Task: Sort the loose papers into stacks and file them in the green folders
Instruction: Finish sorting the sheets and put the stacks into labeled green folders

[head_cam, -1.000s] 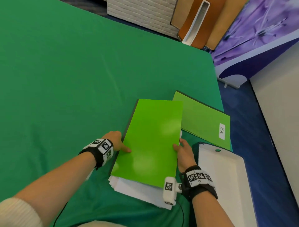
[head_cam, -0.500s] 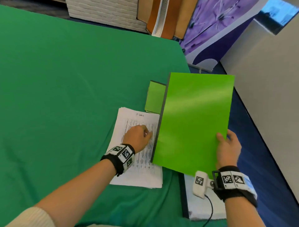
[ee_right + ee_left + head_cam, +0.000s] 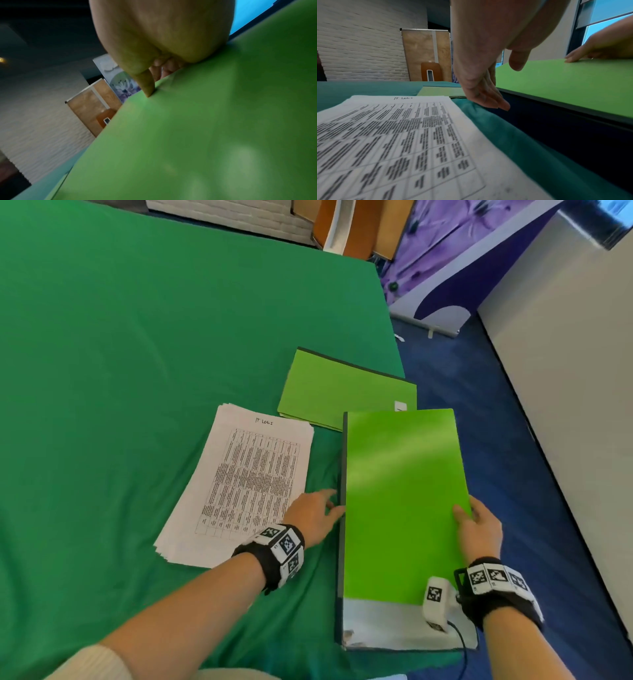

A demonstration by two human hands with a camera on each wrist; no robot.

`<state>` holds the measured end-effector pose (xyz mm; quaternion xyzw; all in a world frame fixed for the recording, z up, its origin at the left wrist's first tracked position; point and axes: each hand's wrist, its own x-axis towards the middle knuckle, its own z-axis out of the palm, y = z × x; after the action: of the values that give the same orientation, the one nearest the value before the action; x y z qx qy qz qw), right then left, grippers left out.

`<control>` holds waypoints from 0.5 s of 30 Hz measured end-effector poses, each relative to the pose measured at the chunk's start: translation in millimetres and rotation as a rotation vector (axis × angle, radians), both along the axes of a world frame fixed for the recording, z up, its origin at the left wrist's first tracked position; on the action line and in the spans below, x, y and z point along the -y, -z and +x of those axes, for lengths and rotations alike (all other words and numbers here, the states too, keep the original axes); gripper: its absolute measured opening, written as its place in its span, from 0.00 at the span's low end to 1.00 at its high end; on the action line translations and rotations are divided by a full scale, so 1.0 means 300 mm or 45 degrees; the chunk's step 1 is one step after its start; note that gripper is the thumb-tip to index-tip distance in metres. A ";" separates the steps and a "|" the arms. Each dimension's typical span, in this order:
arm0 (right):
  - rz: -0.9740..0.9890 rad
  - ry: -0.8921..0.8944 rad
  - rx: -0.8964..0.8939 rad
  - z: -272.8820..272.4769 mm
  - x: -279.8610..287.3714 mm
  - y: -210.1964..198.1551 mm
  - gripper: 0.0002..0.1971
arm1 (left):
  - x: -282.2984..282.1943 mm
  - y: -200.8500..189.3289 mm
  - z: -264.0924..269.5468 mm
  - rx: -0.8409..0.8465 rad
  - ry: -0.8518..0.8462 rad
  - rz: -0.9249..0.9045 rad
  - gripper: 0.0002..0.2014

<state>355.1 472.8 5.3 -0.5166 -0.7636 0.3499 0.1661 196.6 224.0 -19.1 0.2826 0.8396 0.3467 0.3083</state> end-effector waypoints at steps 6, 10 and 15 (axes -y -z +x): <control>0.060 -0.045 0.236 -0.054 -0.051 0.080 0.20 | -0.090 -0.001 0.054 -0.153 0.094 -0.160 0.27; 0.159 -0.064 0.281 -0.080 -0.070 0.086 0.22 | -0.113 0.011 0.070 -0.258 0.131 -0.231 0.28; 0.163 -0.172 0.174 -0.147 0.000 0.071 0.17 | -0.100 0.035 0.071 -0.291 0.314 -0.405 0.27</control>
<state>311.1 472.8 -16.1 -0.4751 -0.8270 0.2746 0.1223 217.9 254.1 -29.7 0.3683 0.8723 0.1355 0.2918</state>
